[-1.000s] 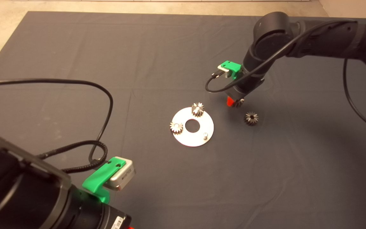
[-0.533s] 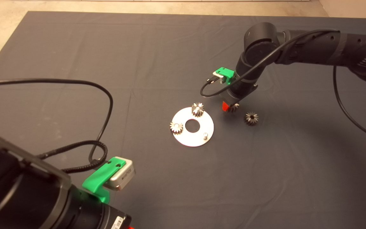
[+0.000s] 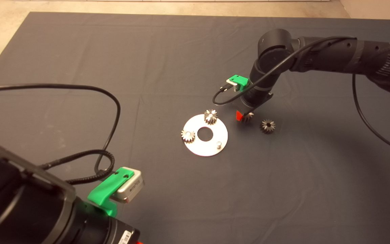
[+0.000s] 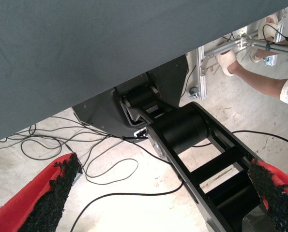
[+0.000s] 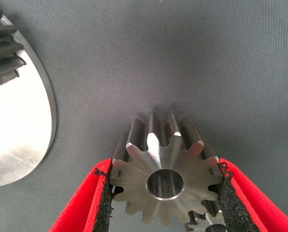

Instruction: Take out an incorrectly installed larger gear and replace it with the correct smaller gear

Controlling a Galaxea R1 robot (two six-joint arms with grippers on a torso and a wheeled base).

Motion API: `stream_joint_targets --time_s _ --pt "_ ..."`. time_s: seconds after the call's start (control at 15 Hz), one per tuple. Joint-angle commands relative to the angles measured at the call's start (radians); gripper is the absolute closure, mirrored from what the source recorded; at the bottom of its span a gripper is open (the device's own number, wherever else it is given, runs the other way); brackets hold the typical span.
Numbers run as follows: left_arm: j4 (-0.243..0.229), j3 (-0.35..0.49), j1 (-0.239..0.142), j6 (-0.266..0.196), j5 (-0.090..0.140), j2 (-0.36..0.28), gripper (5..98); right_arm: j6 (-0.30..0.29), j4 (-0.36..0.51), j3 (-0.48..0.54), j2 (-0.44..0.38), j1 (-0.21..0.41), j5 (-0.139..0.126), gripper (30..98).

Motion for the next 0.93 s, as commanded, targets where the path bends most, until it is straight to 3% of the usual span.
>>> stream_joint_targets --time_s 0.0,0.53,0.87 --pt "-0.005 0.015 -0.01 -0.006 -0.005 0.0 12.7 0.002 0.024 -0.001 0.005 0.027 -0.133 79.1" --pt "-0.005 0.015 -0.01 -0.006 -0.003 0.0 12.7 0.003 0.025 0.007 0.008 0.029 -0.133 77.8" --pt "-0.005 0.015 -0.01 -0.006 -0.003 0.0 12.7 0.005 0.025 0.009 0.008 0.031 -0.133 70.3"
